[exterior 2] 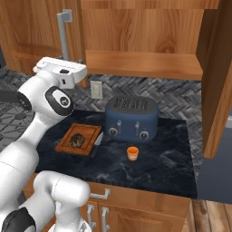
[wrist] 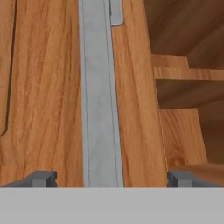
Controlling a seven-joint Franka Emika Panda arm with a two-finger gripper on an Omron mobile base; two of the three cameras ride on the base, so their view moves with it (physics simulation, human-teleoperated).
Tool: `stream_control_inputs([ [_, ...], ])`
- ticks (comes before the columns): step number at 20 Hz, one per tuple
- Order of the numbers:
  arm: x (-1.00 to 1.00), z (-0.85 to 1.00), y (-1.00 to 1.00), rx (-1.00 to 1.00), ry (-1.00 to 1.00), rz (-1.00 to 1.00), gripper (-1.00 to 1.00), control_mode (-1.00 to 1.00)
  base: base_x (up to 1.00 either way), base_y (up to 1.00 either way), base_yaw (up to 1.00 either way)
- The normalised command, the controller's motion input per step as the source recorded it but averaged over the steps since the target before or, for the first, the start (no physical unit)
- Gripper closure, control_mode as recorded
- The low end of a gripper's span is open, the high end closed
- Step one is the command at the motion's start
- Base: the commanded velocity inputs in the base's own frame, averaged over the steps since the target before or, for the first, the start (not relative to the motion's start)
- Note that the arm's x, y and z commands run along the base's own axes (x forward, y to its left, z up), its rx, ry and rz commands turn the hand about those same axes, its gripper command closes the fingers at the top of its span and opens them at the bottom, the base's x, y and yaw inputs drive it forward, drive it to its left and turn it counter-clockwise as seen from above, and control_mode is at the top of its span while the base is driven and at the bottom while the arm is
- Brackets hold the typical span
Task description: Pick the bread, place it on the cutting board, pick the jam, place it on the counter, and close the cabinet.
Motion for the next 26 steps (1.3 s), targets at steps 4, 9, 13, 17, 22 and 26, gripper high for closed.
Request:
stream_control_inputs([
  [4, 0.35, -0.04, -0.05, 0.00, 0.00, 0.11, -1.00, -1.00, 0.00, 0.00, 0.00],
  [9, 0.38, 0.00, -0.06, 0.00, 0.00, 0.09, -1.00, -1.00, 0.00, 0.00, 0.00],
  [13, 0.36, 0.00, -0.02, 0.00, 0.00, 0.08, -1.00, -1.00, 0.00, 0.00, 0.00],
  [17, 0.39, 0.00, 0.00, 0.00, 0.00, 0.06, -1.00, -1.00, 0.00, 0.00, 0.00],
  [22, 0.41, 0.00, 0.00, 0.00, 0.00, 0.03, -1.00, -1.00, 0.00, 0.00, 0.00],
  [26, 0.41, 0.00, -0.08, 0.00, 0.00, 0.00, -1.00, -1.00, 0.00, 0.00, 0.00],
])
